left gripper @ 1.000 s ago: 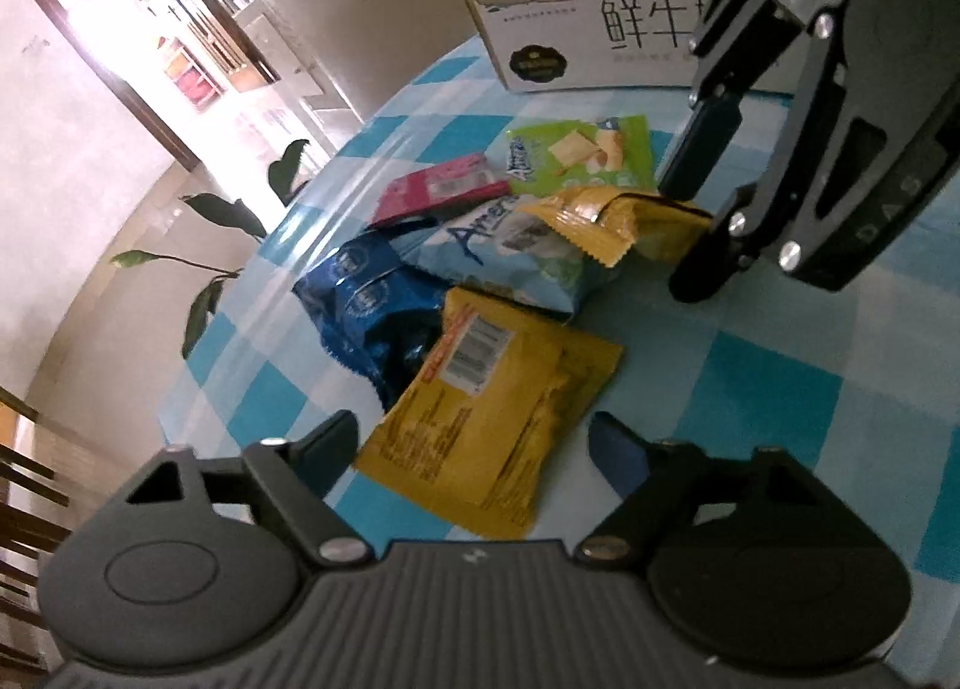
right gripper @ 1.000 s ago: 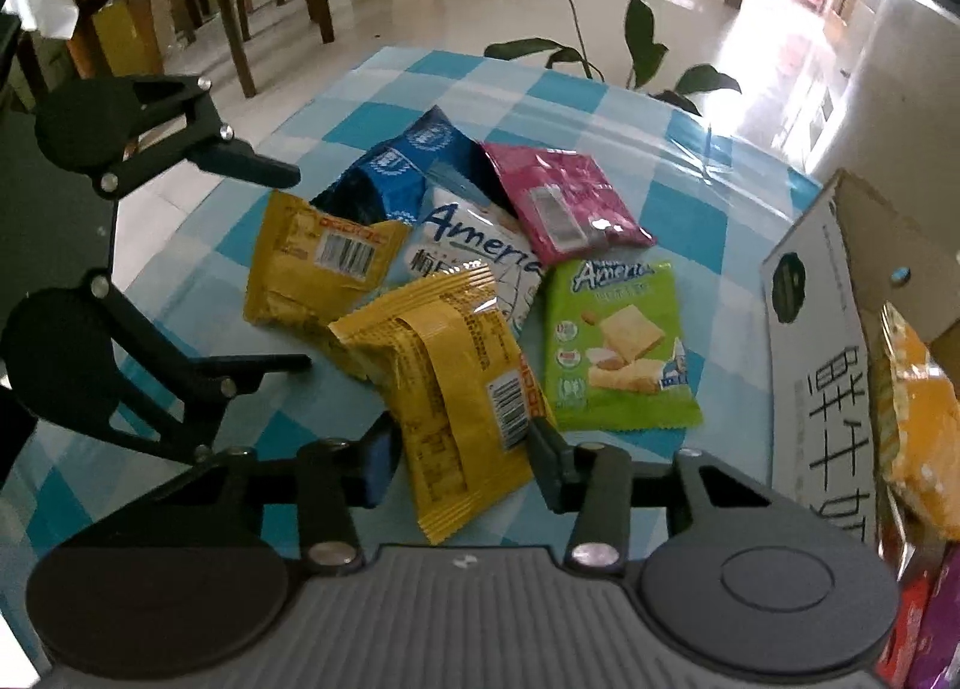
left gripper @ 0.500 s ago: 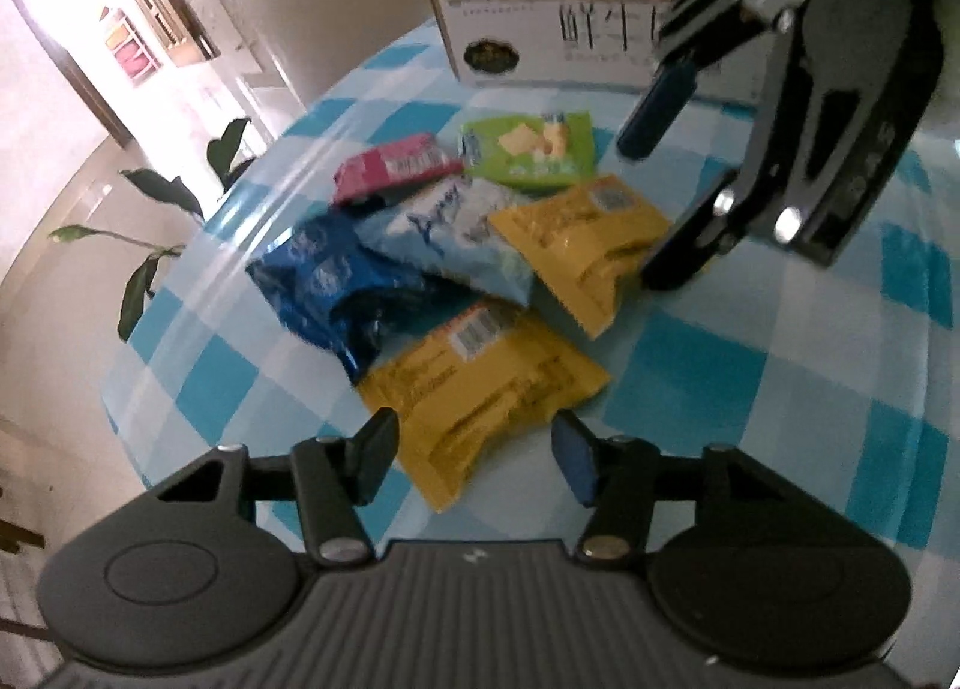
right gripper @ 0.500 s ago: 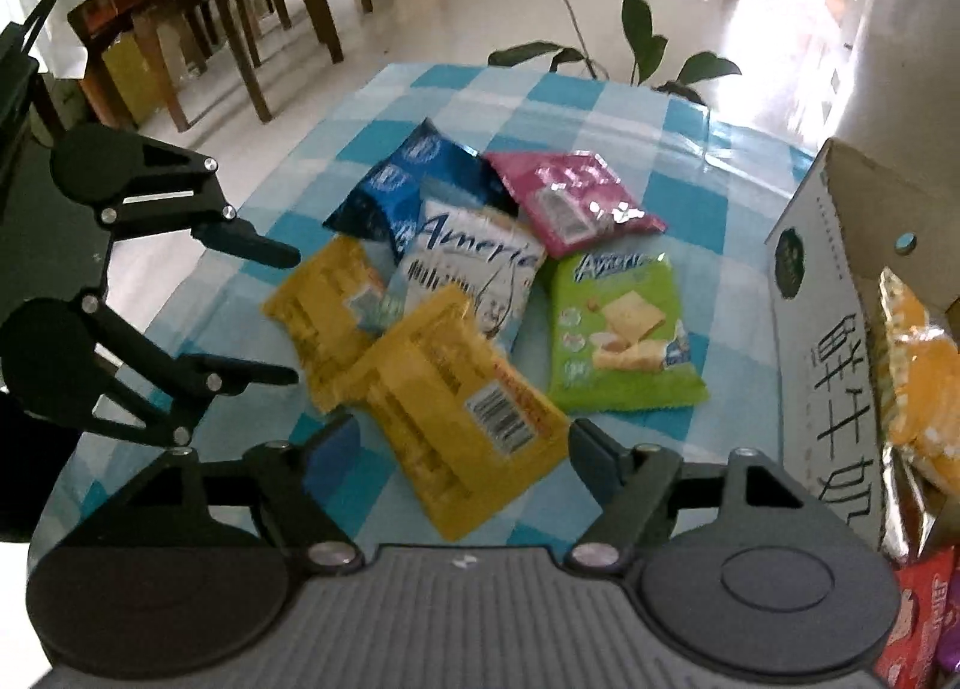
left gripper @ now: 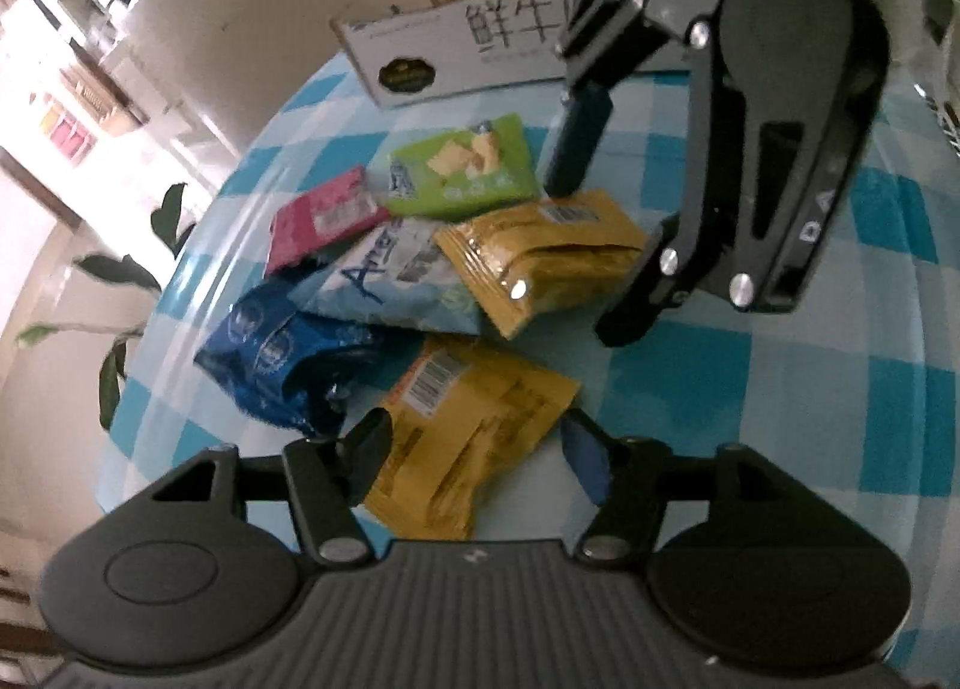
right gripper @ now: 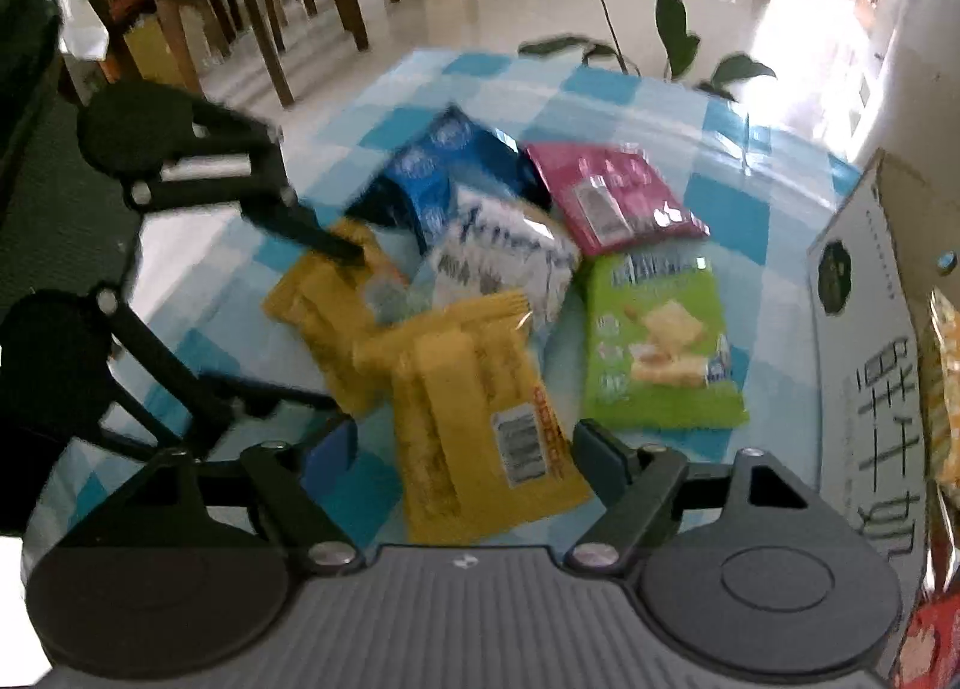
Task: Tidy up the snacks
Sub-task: 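Grasp a yellow bag with the right tool while the left tool grasps another yellow bag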
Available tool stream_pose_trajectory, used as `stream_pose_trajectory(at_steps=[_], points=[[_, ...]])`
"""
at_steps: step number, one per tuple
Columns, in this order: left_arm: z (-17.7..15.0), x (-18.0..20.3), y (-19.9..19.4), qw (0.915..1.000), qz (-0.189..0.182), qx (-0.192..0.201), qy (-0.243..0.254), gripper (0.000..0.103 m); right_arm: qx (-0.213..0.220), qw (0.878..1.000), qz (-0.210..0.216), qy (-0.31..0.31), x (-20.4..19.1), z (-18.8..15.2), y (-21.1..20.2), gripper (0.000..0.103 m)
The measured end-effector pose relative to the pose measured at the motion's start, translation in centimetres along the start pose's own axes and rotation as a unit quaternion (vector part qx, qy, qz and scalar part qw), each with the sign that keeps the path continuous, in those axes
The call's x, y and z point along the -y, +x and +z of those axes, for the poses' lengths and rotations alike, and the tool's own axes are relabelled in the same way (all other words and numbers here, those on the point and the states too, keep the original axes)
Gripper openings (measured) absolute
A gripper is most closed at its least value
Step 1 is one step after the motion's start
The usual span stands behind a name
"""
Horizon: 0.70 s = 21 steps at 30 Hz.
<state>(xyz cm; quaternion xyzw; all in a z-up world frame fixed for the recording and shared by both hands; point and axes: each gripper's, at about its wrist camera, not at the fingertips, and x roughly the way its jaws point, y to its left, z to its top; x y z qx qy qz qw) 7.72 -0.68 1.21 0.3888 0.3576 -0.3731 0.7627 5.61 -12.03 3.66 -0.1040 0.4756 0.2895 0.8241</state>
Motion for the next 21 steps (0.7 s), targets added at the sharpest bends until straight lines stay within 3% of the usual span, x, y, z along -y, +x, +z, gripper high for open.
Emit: stream_pose_trajectory(at_steps=[5,10,14,15,18,20,21], points=[[-0.4,-0.4,0.0,0.9998,0.0,0.003,0.018,0.067,-0.008,1.0,0.006,0.006,0.2,-0.5,-0.3,0.069],[-0.2,-1.1,0.4,0.9998,-0.01,0.008,0.014,0.071,-0.01,1.0,0.007,0.004,0.0,-0.8,-0.5,0.068],[0.1,-1.3,1.0,0.9999,0.007,0.003,0.015,0.091,-0.011,1.0,0.01,0.006,0.1,-1.0,-0.7,0.068],[0.1,-1.6,1.2,1.0,0.004,0.001,0.004,0.092,-0.012,1.0,0.011,0.006,0.0,-1.0,-0.7,0.068],[-0.3,-2.8,1.5,0.9989,-0.02,-0.003,-0.042,0.089,-0.017,1.0,0.016,0.002,0.0,-0.8,-0.6,0.068],[-0.7,-3.3,1.3,0.9969,-0.042,-0.001,-0.066,0.075,-0.019,1.0,0.018,-0.001,0.0,-0.8,-0.6,0.068],[-0.8,-3.4,1.2,0.9958,-0.054,0.0,-0.075,0.073,-0.016,1.0,0.019,0.0,0.1,-0.8,-0.7,0.069]])
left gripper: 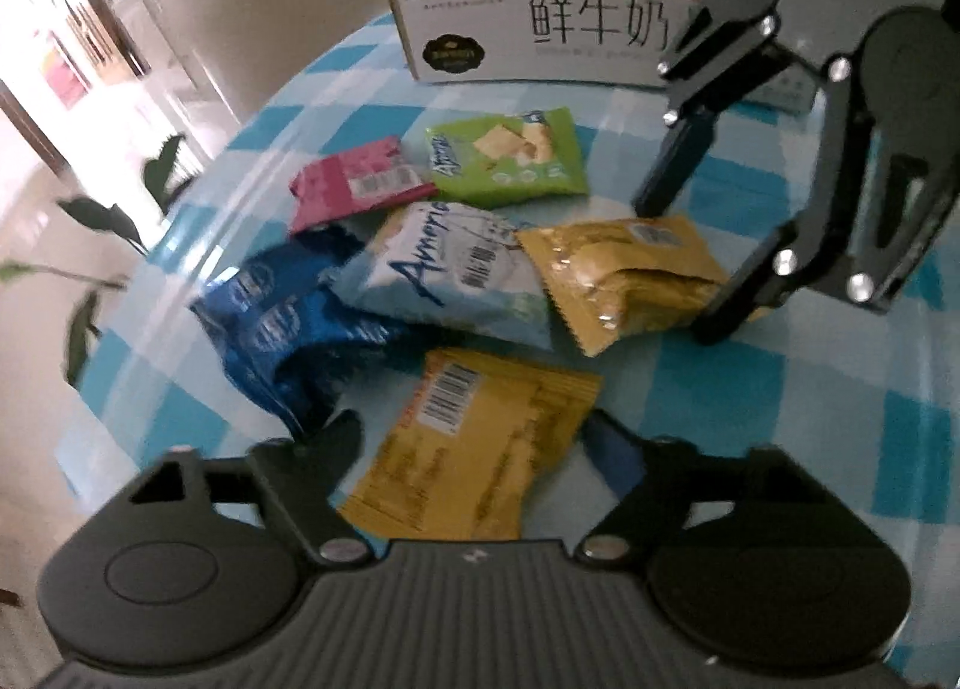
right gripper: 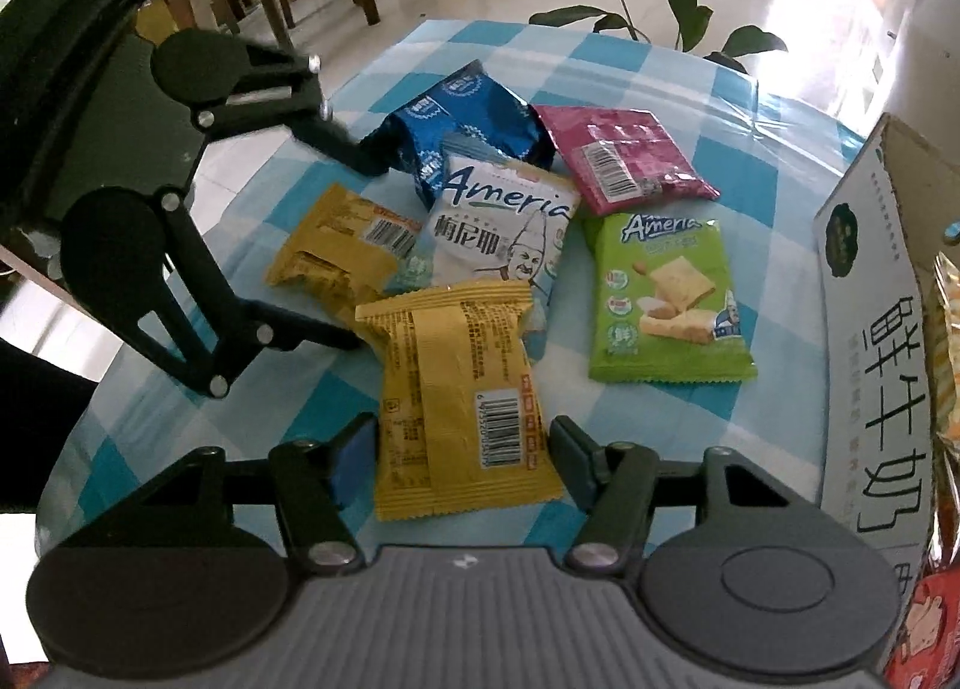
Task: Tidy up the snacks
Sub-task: 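Grasp a yellow bag with the right tool while the left tool grasps another yellow bag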
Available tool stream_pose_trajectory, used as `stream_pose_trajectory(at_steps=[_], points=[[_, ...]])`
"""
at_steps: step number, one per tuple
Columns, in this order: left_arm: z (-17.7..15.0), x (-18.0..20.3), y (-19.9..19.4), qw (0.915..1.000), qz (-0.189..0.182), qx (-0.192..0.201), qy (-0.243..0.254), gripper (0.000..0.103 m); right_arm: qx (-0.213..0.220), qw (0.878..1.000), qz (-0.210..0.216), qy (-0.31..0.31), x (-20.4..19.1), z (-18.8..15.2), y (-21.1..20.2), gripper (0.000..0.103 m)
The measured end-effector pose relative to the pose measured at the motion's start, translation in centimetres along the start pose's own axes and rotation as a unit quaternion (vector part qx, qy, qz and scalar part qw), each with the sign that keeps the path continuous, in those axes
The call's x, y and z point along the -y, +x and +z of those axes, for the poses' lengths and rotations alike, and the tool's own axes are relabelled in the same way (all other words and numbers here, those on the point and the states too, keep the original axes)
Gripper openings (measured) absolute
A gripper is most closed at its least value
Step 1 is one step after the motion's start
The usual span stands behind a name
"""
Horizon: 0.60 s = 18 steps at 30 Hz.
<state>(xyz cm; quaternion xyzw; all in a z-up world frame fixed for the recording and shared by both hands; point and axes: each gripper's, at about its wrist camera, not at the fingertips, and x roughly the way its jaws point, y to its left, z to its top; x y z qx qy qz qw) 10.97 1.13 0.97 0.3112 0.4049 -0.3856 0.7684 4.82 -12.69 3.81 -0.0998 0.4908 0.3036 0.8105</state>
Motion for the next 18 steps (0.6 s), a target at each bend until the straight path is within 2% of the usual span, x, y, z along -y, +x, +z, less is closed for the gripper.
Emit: stream_pose_trajectory(at_steps=[2,5,7,11,13,15,18], points=[[-0.2,0.1,-0.2,0.9999,-0.01,0.001,-0.005,0.068,0.004,1.0,-0.001,0.002,0.0,0.0,-0.1,0.071],[-0.7,0.0,-0.4,0.9995,-0.024,0.0,-0.022,0.065,0.017,1.0,-0.01,0.009,0.1,0.1,-0.1,0.086],[-0.9,-0.2,-0.5,0.9985,-0.036,0.002,-0.041,0.059,0.02,1.0,-0.01,0.017,0.1,0.2,0.2,0.087],[-1.6,-0.3,-0.8,0.9965,-0.038,0.005,-0.075,0.058,0.011,1.0,-0.021,0.005,-0.3,0.2,0.9,0.086],[-1.9,-0.2,-0.9,0.9951,-0.028,0.005,-0.094,0.061,0.008,1.0,-0.03,0.003,-0.4,0.3,0.9,0.081],[-1.9,-0.1,-0.9,0.9933,-0.018,-0.002,-0.115,0.061,0.008,0.999,-0.042,0.003,-0.4,0.3,0.8,0.067],[-1.7,0.3,-1.1,0.9917,-0.001,-0.01,-0.128,0.06,0.011,0.998,-0.048,0.035,0.4,0.4,0.5,0.056]])
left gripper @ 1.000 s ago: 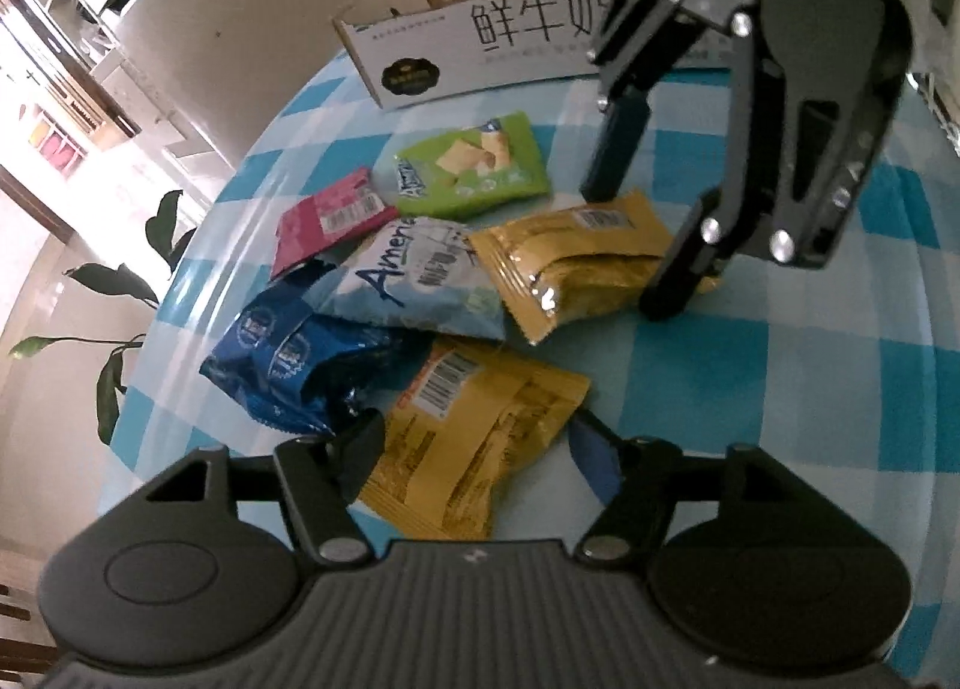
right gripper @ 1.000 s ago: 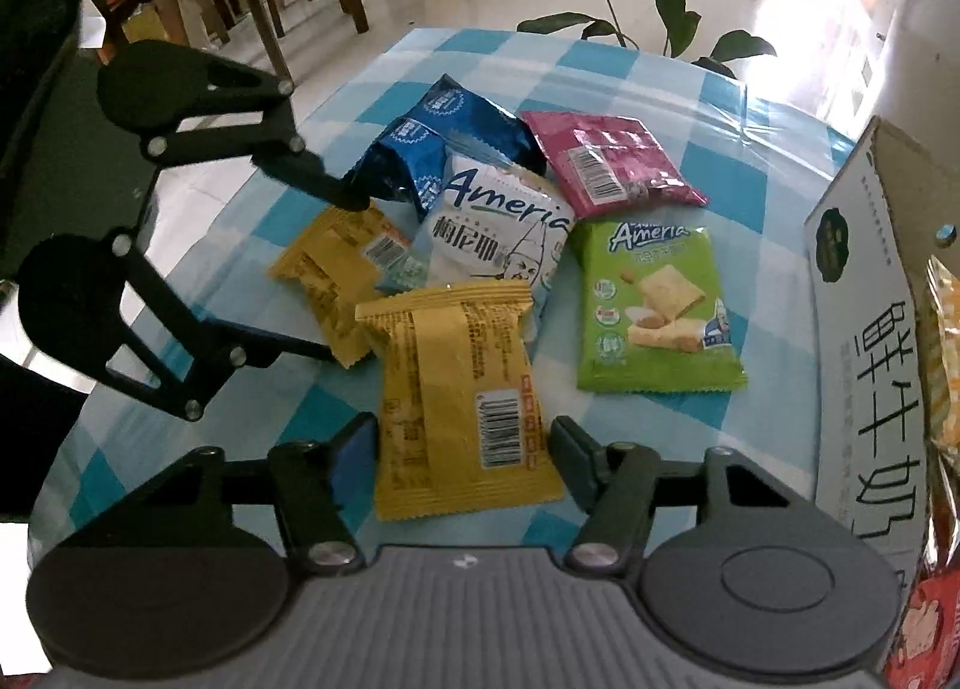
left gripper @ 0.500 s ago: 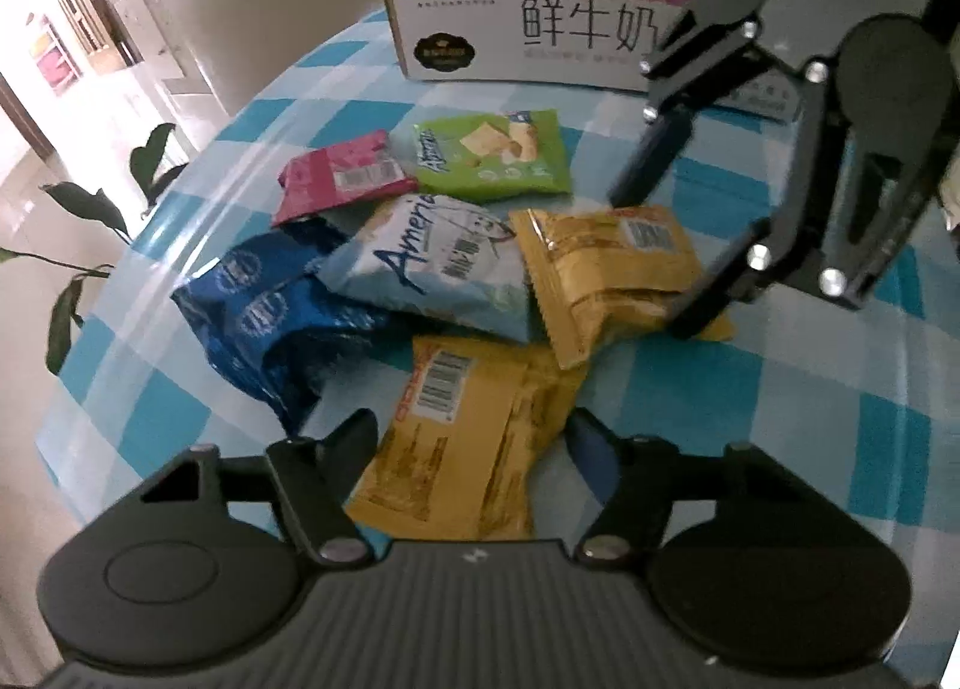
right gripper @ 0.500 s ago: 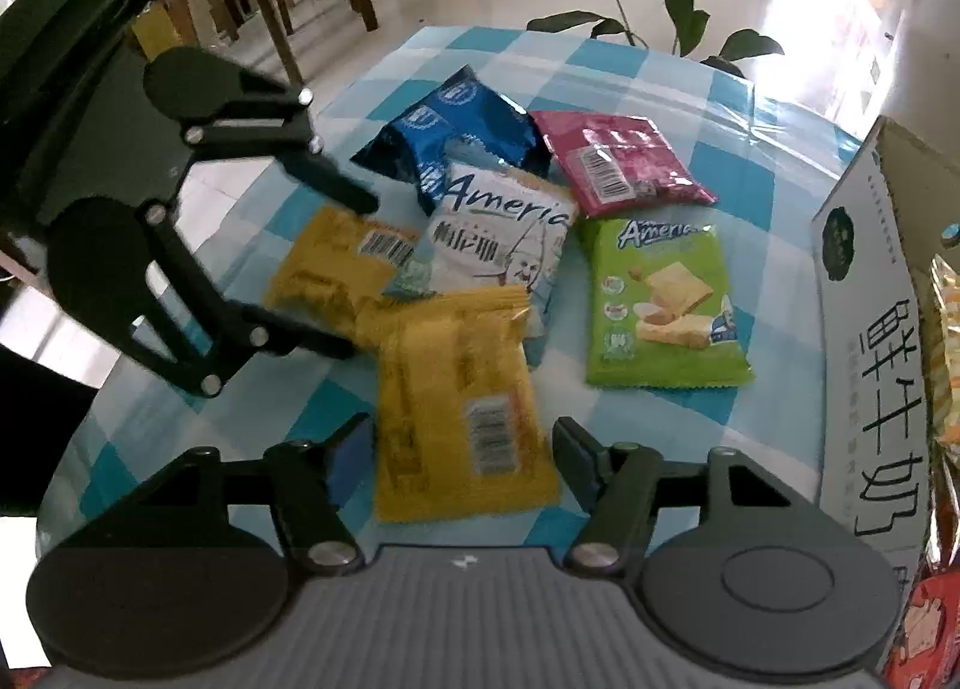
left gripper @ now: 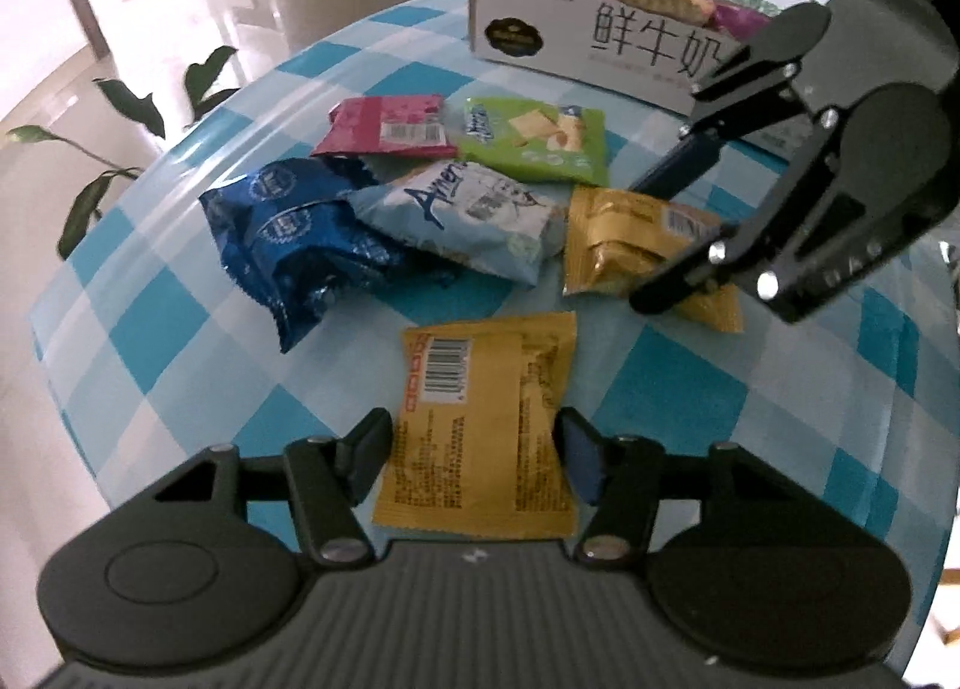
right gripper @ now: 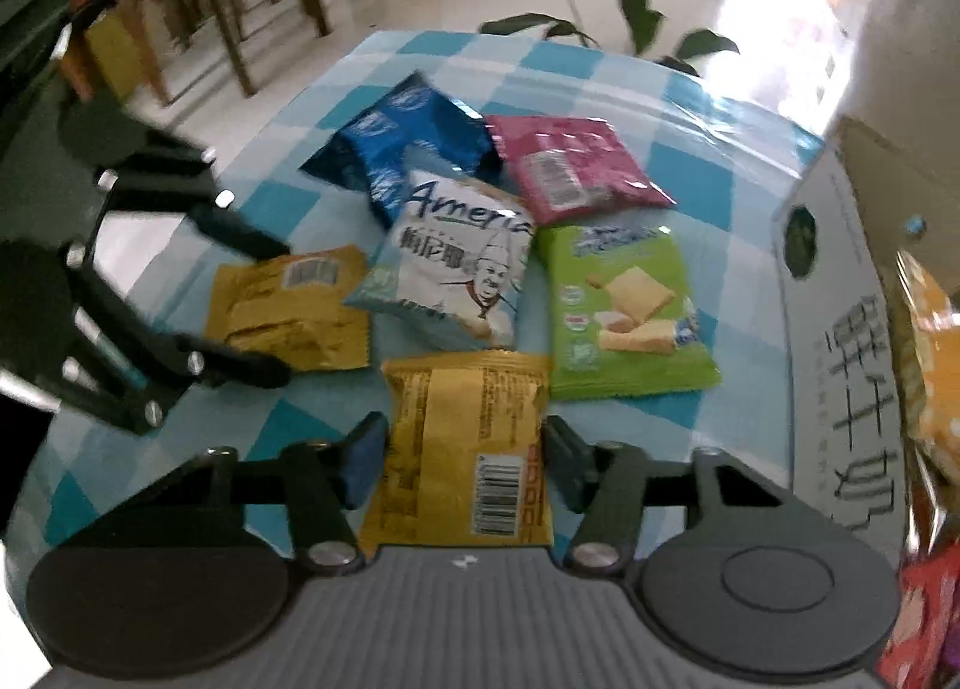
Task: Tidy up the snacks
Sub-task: 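Grasp a yellow bag with the right tool while the left tool grasps another yellow bag, then lift both yellow bags and carry them over the cardboard box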
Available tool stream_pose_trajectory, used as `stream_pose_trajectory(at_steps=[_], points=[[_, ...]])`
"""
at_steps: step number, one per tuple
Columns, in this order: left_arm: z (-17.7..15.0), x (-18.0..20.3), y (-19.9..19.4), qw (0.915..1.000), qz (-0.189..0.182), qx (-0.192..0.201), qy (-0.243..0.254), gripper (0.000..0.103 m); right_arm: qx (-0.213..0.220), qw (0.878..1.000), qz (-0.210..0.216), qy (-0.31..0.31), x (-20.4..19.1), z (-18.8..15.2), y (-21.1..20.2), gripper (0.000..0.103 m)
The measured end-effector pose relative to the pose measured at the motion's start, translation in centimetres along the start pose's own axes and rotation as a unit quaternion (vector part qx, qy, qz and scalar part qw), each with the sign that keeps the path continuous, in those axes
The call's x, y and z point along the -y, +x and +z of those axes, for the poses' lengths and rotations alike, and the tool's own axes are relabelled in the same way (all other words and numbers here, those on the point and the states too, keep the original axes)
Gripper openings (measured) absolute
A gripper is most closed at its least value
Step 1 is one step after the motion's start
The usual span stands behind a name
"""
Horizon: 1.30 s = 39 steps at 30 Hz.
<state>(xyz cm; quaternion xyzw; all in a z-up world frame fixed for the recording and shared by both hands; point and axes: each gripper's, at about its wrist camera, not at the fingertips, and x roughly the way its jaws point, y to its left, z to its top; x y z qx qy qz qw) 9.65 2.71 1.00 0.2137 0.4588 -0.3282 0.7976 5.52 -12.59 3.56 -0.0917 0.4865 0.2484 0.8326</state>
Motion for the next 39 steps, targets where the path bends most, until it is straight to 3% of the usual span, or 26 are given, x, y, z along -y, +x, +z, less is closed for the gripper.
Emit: stream_pose_trajectory(at_steps=[8,15,19,28,35,39], points=[[0.1,1.1,-0.5,0.9966,0.034,-0.029,-0.07,0.052,0.016,0.999,-0.014,0.038,-1.0,-0.2,-1.8,0.052],[-0.8,2.8,-1.6,0.9941,0.058,-0.045,-0.08,0.049,0.048,0.995,-0.032,0.08,-1.5,-0.9,-5.0,0.052],[-0.8,2.0,-3.1,0.9891,0.079,-0.024,-0.122,0.049,0.064,0.994,-0.028,0.09,-1.4,-0.7,-5.7,0.052],[-0.6,0.4,-6.4,0.9581,0.102,0.046,-0.264,0.049,0.101,0.985,-0.051,0.132,-1.3,-0.1,-7.6,0.052],[0.2,0.4,-7.8,0.9373,0.126,0.099,-0.309,0.049,0.119,0.98,-0.065,0.145,-0.8,0.8,-7.9,0.052],[1.2,0.8,-8.5,0.9295,0.154,0.131,-0.308,0.049,0.134,0.977,-0.073,0.149,-0.2,1.3,-8.6,0.052]])
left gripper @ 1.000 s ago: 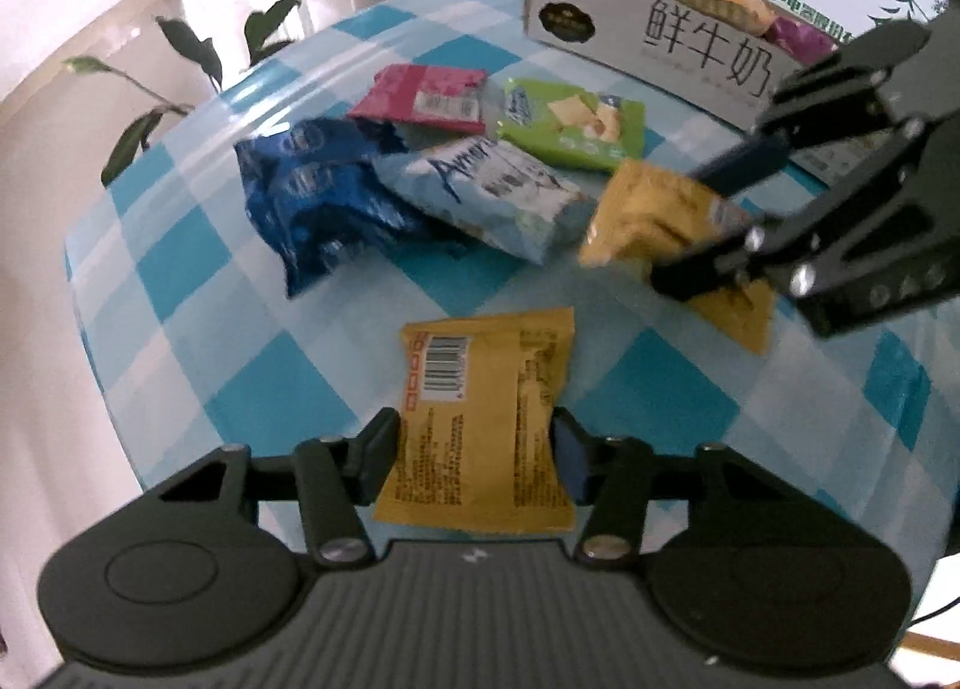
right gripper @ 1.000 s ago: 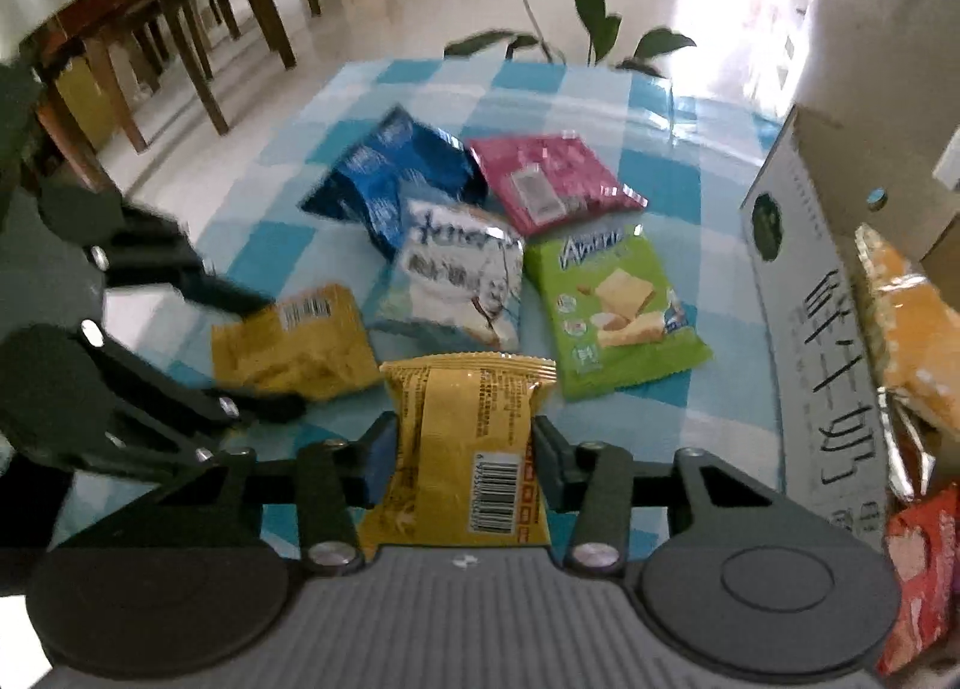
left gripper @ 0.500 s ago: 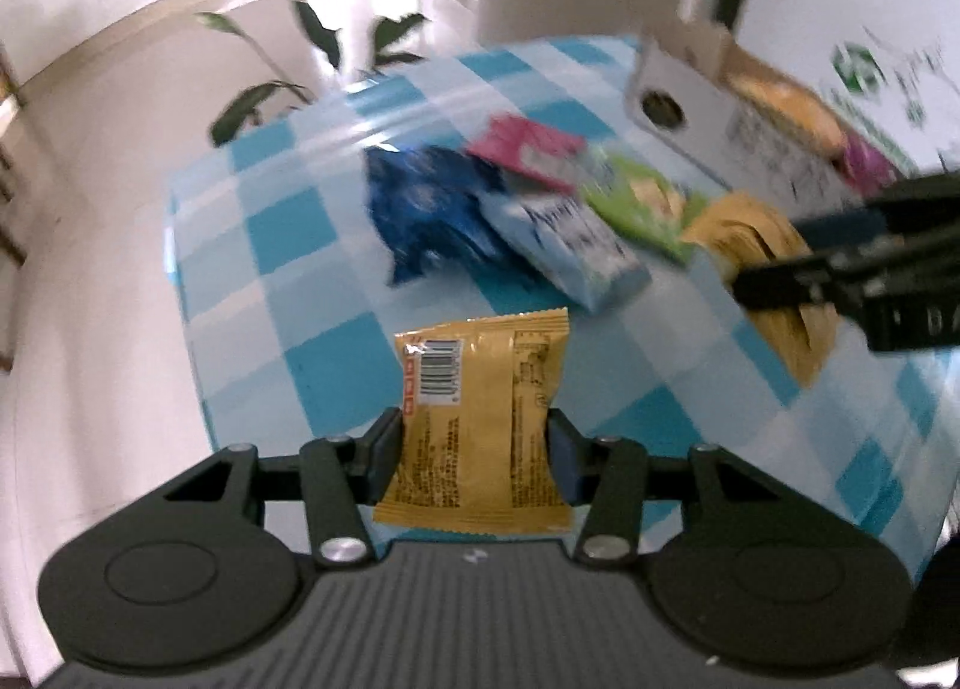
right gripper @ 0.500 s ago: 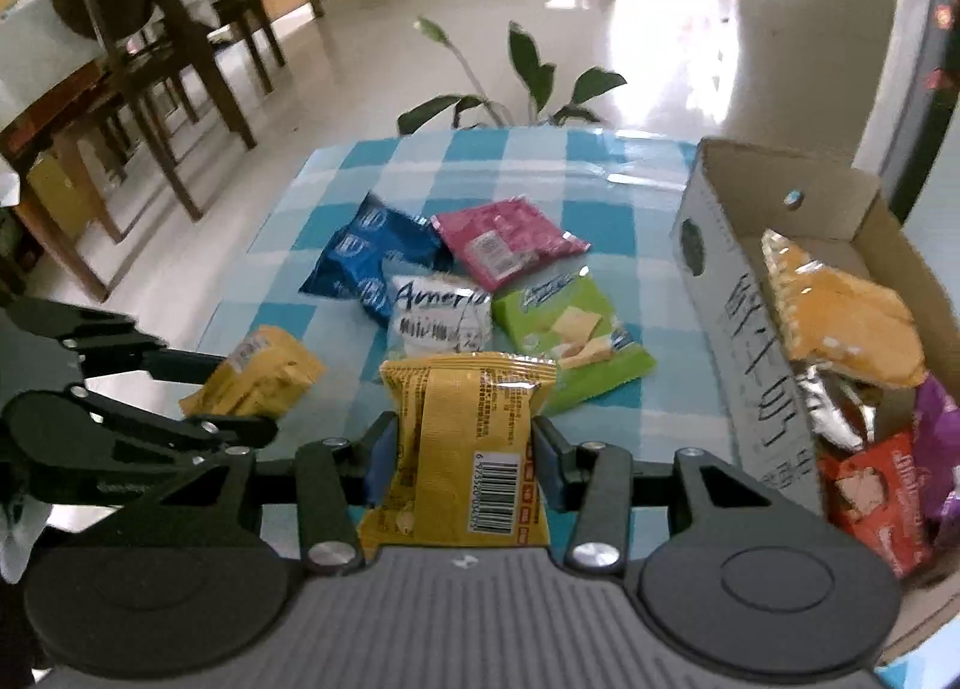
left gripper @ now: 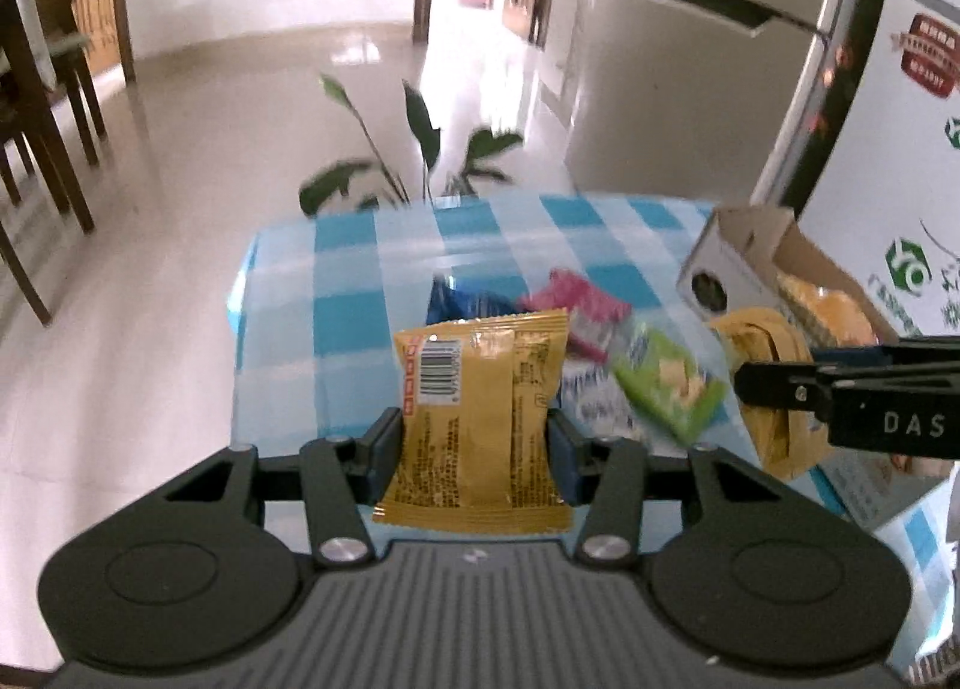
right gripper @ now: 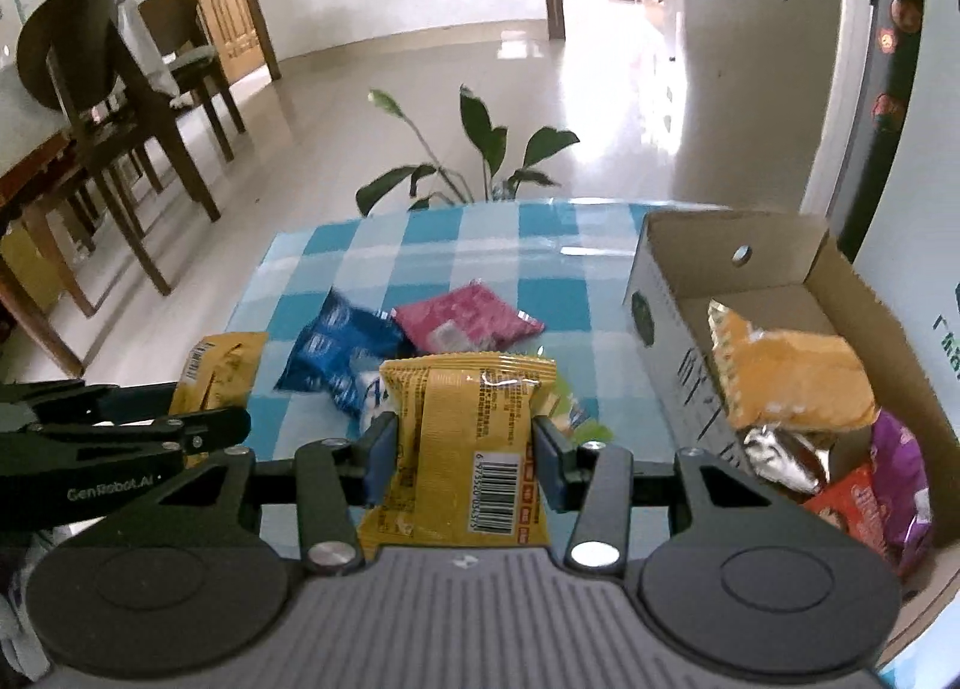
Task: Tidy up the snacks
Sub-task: 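Lift both yellow bags and carry them over the cardboard box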
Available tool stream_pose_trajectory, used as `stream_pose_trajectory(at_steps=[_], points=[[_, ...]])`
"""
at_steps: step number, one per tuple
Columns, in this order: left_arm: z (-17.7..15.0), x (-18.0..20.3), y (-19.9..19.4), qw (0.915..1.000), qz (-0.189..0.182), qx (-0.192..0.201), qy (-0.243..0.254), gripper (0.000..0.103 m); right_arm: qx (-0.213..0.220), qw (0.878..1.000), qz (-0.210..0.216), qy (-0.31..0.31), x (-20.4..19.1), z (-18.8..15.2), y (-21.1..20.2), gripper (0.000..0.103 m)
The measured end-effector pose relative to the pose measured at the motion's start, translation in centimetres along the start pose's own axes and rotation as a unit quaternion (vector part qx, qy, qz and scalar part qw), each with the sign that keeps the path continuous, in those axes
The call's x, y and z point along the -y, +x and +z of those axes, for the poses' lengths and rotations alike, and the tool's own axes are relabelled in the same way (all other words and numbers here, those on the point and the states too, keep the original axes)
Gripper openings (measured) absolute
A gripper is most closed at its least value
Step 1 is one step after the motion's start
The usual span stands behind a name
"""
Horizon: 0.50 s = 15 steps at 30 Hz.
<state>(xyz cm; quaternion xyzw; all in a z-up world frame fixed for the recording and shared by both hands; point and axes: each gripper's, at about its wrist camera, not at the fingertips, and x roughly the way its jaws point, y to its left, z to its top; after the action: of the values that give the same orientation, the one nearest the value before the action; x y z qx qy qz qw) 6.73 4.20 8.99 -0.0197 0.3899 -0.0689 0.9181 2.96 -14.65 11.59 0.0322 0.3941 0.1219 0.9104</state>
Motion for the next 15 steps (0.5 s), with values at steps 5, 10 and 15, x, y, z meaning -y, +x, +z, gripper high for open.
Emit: stream_pose_trajectory(at_steps=[5,10,15], points=[[0.9,0.5,-0.5,0.9991,-0.002,0.035,-0.026,0.049,0.018,1.0,-0.011,-0.001,0.3,1.0,-0.3,0.052],[1.0,1.4,0.0,0.9987,-0.016,0.038,-0.031,0.049,0.031,0.999,-0.023,-0.007,1.0,1.2,-1.2,0.053],[0.3,2.5,0.5,0.999,-0.02,0.035,-0.019,0.049,0.032,0.999,-0.038,-0.012,2.0,0.9,-1.5,0.053]])
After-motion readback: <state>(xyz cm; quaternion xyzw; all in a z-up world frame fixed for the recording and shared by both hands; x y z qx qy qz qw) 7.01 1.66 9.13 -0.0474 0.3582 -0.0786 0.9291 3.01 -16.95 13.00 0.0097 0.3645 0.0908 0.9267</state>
